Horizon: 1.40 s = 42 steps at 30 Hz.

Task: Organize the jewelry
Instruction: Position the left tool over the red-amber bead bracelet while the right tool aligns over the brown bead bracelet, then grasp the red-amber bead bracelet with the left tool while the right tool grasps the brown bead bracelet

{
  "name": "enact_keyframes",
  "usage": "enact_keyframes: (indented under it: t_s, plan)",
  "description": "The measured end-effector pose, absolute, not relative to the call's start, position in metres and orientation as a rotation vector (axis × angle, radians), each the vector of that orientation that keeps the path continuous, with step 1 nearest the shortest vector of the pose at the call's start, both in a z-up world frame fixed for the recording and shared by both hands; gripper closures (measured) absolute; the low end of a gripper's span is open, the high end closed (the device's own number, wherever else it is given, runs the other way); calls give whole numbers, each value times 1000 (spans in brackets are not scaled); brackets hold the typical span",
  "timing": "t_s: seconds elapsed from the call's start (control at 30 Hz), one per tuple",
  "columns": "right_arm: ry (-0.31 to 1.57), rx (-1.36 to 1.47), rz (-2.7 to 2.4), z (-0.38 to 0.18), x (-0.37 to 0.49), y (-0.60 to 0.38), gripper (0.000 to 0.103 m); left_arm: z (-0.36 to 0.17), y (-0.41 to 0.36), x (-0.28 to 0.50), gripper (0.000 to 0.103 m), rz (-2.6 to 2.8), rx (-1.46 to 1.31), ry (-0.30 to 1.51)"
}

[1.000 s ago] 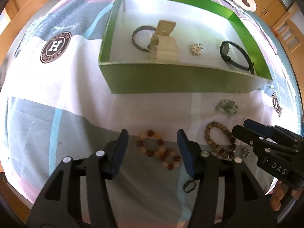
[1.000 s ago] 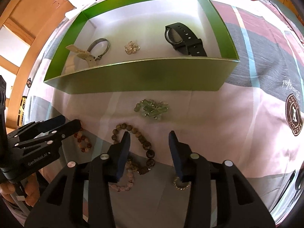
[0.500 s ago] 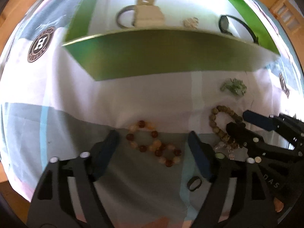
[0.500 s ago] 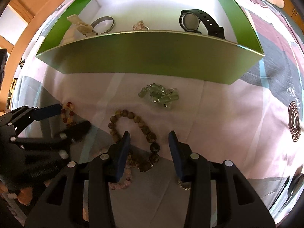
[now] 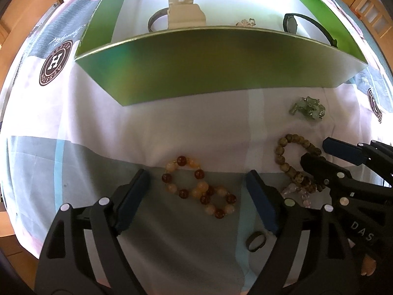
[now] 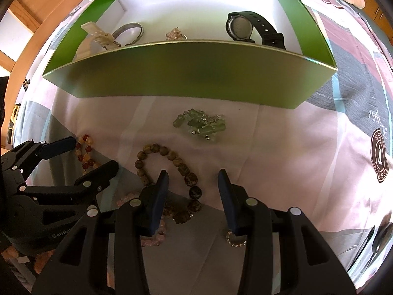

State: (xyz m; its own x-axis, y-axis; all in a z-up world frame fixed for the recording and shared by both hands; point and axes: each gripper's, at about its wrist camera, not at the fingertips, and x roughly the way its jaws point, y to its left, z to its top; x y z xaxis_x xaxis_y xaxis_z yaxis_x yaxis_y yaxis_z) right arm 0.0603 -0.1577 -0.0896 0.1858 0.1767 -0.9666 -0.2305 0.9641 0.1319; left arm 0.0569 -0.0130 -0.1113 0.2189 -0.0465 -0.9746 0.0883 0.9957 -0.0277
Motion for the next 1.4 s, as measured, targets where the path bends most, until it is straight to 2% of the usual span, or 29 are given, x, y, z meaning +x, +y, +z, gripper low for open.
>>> enact_keyframes:
  t_s: [0.3, 0.4, 0.47, 0.7, 0.8, 0.87, 0.93, 1.0, 1.03, 1.07, 1.4]
  plan:
    - [1349, -61, 285, -90, 59, -156, 61, -112, -11, 61, 21, -94, 58, 1345]
    - [1340, -89, 282, -90, 57, -150, 61, -110, -14, 59, 25, -91, 74, 1340]
    - [1336, -101, 281, -90, 56, -148, 61, -107, -14, 59, 32, -89, 74, 1337]
    - [1336, -103, 280, -90, 52, -142, 60, -103, -11, 57, 37, -84, 69, 1334]
    - [1334, -107, 279, -89, 50, -140, 60, -100, -6, 58, 46, -79, 57, 1334]
    - [1328, -113, 280, -89, 49, -139, 60, -97, 0, 59, 61, -70, 38, 1335]
    - [1319, -119, 280, -88, 48, -138, 60, -95, 9, 62, 71, -61, 4, 1341]
    - [1300, -134, 282, -87, 46, -136, 71, -93, 18, 64, 78, -52, -29, 1347]
    - [1297, -132, 296, -85, 45, -135, 87, -92, 21, 65, 80, -49, -38, 1347]
    - [1297, -125, 304, -84, 45, -136, 92, -90, 24, 65, 83, -40, -43, 1343]
    - [1216, -10, 264, -56, 44, -150, 92, -59, 31, 54, 86, -99, -63, 1236]
